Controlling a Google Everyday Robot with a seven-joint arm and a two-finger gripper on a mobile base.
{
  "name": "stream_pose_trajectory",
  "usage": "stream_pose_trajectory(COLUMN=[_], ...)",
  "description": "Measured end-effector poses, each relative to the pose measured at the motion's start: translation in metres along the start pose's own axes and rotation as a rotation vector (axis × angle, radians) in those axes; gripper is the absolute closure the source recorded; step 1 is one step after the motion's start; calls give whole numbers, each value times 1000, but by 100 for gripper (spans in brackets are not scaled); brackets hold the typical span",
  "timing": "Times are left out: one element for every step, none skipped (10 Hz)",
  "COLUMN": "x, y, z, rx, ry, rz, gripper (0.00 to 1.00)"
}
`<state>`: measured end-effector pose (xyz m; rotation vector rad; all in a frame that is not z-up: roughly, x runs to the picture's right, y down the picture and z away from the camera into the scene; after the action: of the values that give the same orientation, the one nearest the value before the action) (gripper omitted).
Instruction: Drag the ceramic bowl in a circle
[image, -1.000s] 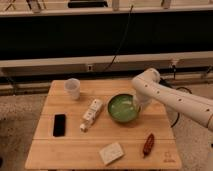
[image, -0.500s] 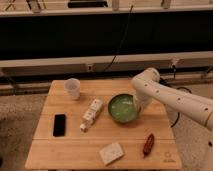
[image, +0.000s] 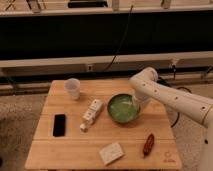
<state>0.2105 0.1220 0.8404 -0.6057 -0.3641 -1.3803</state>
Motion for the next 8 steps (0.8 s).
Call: stream_pose_trajectory(x=[0, 0, 0, 0, 0, 0, 0, 1], y=[0, -1, -2, -7, -10, -11, -12, -13], z=[0, 0, 0, 0, -1, -1, -2, -2], rx=[-3, -5, -8, -9, -9, -11, -13, -15], ry=[0, 0, 0, 0, -1, -1, 1, 1], rz=[-12, -22, -32, -50, -64, -74, -86, -97], gripper=[100, 100, 100, 100, 100, 100, 100, 100])
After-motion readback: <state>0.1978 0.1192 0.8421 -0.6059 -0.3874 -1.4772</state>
